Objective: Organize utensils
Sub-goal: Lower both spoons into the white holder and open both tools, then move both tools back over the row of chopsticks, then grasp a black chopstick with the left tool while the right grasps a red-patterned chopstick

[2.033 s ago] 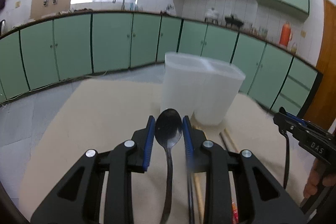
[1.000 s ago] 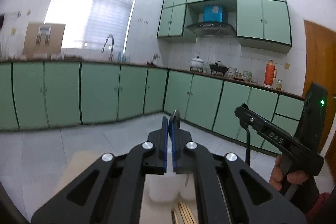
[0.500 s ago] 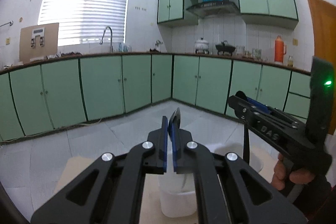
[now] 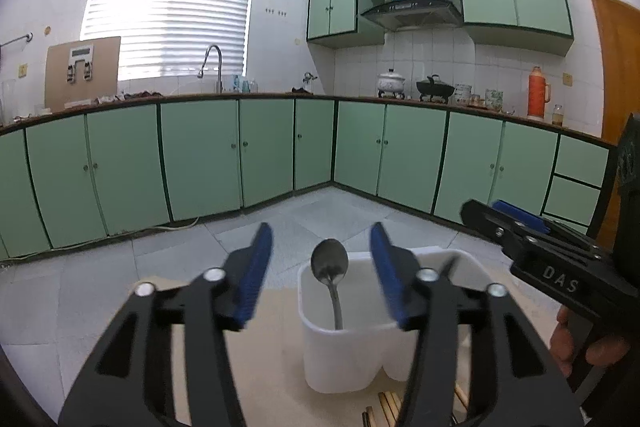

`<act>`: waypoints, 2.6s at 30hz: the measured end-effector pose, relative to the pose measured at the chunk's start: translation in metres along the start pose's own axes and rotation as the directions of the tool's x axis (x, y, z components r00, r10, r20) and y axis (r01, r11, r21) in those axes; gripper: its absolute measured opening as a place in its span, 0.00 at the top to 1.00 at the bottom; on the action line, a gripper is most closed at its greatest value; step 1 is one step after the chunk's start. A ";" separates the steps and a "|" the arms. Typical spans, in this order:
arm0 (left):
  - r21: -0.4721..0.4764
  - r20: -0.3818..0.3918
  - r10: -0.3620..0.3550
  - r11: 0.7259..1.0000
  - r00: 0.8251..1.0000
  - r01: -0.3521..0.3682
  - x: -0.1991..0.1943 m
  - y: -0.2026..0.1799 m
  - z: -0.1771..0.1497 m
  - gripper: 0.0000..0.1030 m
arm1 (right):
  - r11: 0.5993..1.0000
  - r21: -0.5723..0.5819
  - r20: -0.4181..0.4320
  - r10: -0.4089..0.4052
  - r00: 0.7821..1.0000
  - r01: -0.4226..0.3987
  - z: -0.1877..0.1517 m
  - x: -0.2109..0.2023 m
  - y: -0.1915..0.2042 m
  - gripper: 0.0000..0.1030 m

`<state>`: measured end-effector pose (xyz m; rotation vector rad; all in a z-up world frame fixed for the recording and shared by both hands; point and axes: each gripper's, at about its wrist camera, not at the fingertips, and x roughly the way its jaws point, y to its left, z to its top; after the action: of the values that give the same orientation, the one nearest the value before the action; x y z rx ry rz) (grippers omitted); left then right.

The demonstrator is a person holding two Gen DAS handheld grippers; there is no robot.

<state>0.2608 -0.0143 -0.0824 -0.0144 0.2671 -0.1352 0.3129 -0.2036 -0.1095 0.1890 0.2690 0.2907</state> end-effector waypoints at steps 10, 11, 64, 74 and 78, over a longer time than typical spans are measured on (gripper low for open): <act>-0.030 -0.080 0.007 1.000 0.997 -0.009 -0.072 0.004 -0.028 0.16 | 0.991 0.027 -0.106 -0.125 0.986 0.129 -0.034 -0.078 -0.014 0.12; -0.023 -0.106 0.006 1.000 0.994 -0.008 -0.077 0.003 -0.034 0.14 | 0.990 0.027 -0.127 -0.137 0.983 0.141 -0.041 -0.083 -0.015 0.11; 0.071 -0.567 0.025 0.997 0.823 0.018 -0.146 -0.016 -0.162 0.51 | 0.993 -0.071 -0.532 -0.119 0.838 0.096 -0.185 -0.180 0.038 0.76; 0.072 -0.559 0.004 0.996 0.829 0.044 -0.147 -0.024 -0.161 0.85 | 0.989 -0.113 -0.534 -0.138 0.834 0.092 -0.186 -0.177 0.046 0.84; 0.060 -0.559 -0.005 0.997 0.829 0.046 -0.146 -0.022 -0.161 0.94 | 0.988 -0.127 -0.535 -0.143 0.833 0.088 -0.186 -0.176 0.048 0.93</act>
<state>0.0759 -0.0156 -0.1987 0.0950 0.8535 -0.1739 0.0845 -0.1858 -0.2341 -0.0136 0.8303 0.2310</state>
